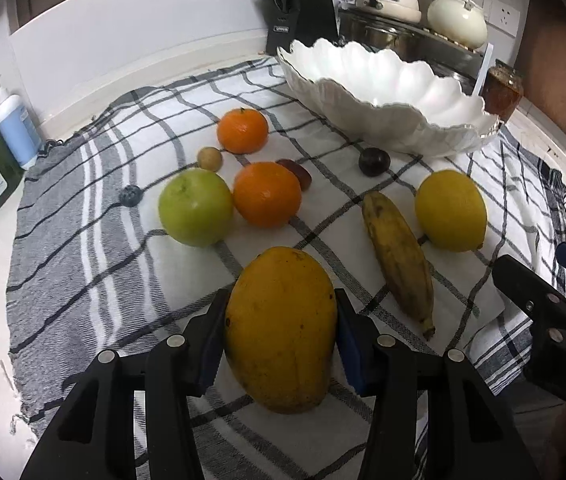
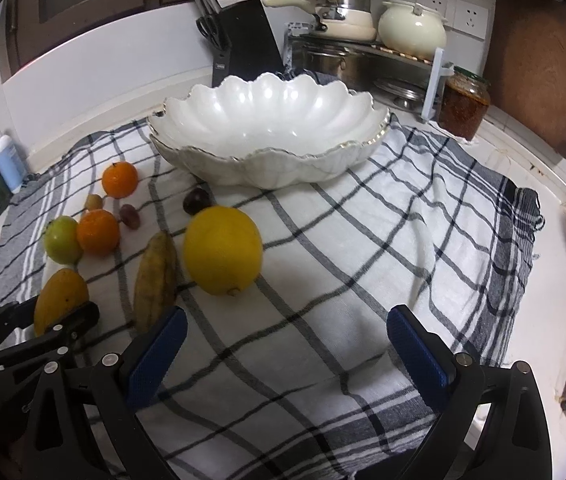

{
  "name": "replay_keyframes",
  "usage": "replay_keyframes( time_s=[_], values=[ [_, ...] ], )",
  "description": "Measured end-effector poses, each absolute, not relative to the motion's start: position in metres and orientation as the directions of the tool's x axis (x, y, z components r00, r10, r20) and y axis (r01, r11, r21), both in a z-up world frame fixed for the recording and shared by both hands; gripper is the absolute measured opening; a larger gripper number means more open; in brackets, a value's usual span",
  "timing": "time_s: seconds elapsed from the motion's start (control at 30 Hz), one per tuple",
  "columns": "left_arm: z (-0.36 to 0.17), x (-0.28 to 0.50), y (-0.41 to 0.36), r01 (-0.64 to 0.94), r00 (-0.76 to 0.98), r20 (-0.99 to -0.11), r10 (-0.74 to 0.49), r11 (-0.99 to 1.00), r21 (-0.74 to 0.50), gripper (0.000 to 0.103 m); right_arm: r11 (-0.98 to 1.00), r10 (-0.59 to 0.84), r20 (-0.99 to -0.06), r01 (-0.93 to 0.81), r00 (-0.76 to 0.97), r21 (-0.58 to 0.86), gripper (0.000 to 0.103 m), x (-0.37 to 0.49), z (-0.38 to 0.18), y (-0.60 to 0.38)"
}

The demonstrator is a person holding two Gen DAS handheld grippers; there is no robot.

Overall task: Organize fruits
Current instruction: 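Grasp the yellow mango with the left tool while the right tool grasps the lemon, then carry the mango and lemon into the white scalloped bowl and open both tools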

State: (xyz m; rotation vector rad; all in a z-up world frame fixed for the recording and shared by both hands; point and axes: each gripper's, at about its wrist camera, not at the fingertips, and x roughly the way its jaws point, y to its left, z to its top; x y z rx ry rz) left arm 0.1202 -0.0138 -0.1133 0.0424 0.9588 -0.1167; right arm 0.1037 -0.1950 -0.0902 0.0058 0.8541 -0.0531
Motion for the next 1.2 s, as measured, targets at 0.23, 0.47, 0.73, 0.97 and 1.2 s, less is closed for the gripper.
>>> replay_keyframes(
  time_s=[0.23, 0.47, 0.73, 0.97, 1.2],
  values=[
    [-0.101, 0.121, -0.001, 0.089, 0.589, -0.805, -0.074, 0.996, -0.026, 0.049, 0.999, -0.035, -0.742, 0.031, 0.669, -0.019, 0.095, 0.126, -0.09, -0.186],
    [-0.096, 0.127, 0.005, 0.072, 0.602, -0.796, -0.068, 0.997, -0.031, 0.049, 1.0, 0.006, -0.755, 0.0, 0.655, 0.009, 0.089, 0.149, -0.097, -0.176],
    [-0.098, 0.133, 0.007, 0.068, 0.602, -0.796, -0.07, 0.997, -0.036, 0.049, 0.999, 0.032, -0.789, -0.013, 0.613, 0.031, 0.072, 0.168, -0.112, -0.17],
    [-0.097, 0.136, 0.008, 0.061, 0.606, -0.793, -0.064, 0.998, -0.034, 0.049, 0.998, 0.066, -0.799, -0.045, 0.598, 0.049, 0.056, 0.169, -0.117, -0.164],
    [-0.088, 0.132, 0.004, 0.068, 0.622, -0.78, -0.067, 0.997, -0.031, 0.049, 0.997, 0.077, -0.789, -0.038, 0.61, 0.068, 0.056, 0.16, -0.109, -0.17]
  ],
)
